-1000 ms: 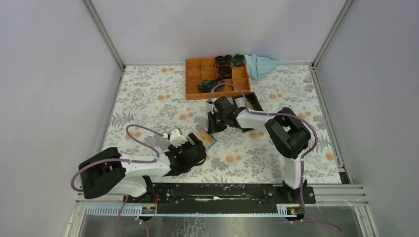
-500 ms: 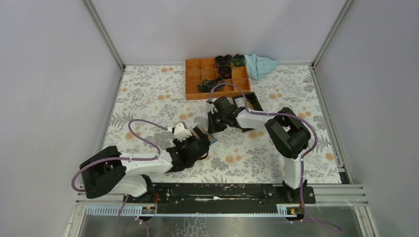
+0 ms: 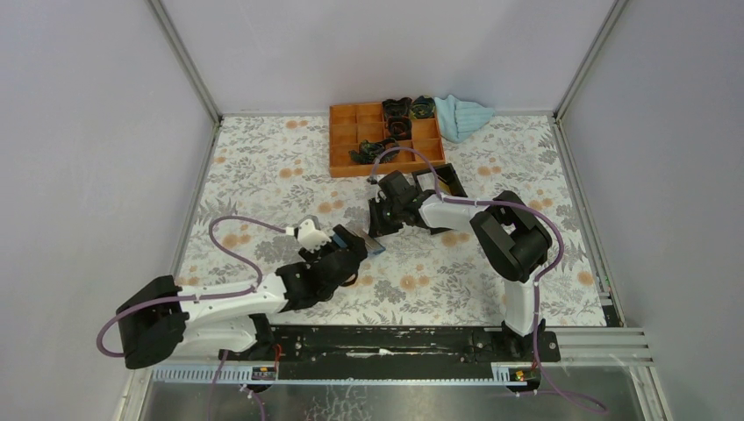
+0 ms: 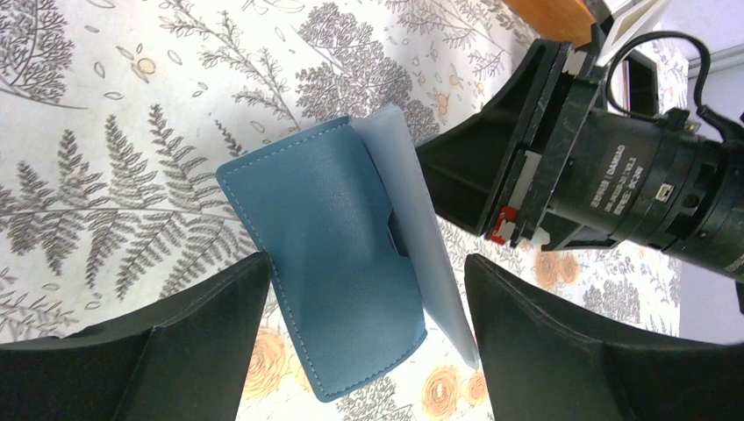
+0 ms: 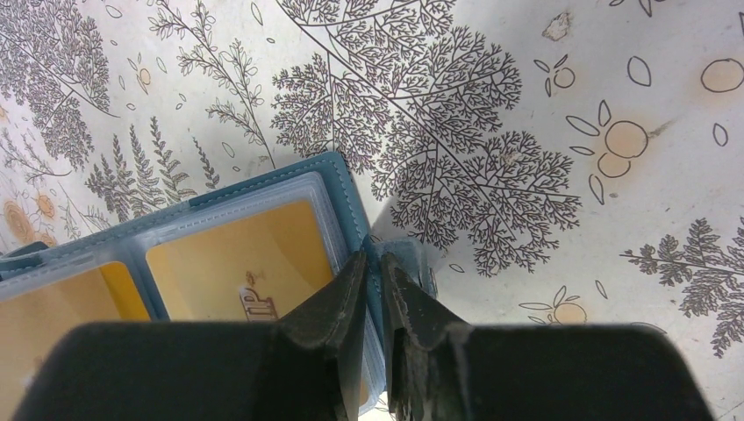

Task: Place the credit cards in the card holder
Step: Insert the credit card into the card holder.

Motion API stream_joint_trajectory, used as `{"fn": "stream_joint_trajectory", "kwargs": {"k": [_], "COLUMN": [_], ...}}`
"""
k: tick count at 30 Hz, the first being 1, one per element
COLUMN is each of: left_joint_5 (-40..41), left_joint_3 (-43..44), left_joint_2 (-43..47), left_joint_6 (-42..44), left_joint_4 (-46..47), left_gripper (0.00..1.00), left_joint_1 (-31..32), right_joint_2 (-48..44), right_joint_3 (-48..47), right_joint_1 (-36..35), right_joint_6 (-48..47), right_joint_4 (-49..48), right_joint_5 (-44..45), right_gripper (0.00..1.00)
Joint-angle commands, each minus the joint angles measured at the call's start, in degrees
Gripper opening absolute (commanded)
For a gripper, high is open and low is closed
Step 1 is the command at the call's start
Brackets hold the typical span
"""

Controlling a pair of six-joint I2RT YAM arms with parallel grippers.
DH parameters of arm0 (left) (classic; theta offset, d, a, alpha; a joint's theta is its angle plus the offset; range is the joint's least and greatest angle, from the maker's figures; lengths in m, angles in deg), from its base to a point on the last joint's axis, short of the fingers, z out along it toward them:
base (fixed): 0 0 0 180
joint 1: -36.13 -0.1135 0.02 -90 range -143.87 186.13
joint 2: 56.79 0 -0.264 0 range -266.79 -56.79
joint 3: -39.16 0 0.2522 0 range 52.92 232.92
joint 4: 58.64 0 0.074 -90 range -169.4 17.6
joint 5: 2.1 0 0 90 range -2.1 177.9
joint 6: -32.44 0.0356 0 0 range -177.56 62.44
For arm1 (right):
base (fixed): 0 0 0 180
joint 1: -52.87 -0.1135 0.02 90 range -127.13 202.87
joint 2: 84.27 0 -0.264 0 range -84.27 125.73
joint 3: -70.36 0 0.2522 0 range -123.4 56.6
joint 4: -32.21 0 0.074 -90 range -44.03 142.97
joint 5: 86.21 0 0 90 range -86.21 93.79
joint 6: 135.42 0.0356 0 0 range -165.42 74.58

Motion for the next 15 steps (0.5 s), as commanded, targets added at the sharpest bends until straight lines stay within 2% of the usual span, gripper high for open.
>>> {"fn": "stream_joint_trajectory", "kwargs": {"k": [1,15], "left_joint_5": [0.5,2.9], "left_joint_3": [-1.1,1.3], "left_joint_2": [3.1,4.2], "left_joint_6": [-1.7,-2.3], "left_joint_4": [-4.9,-8.7], "left_gripper": [0.88,0.88], "left_joint_1": [1.5,3.5], "right_joint_2": [3.3,3.3], "right_joint_3": [0.1,0.9], "right_joint_1": [-1.8,-2.1], "right_joint_6": [-0.5,-0.4], "right_joint_4": [4.1,3.6], "right_joint_5": [2.6,2.6], "right_gripper": [0.19,0.19]}}
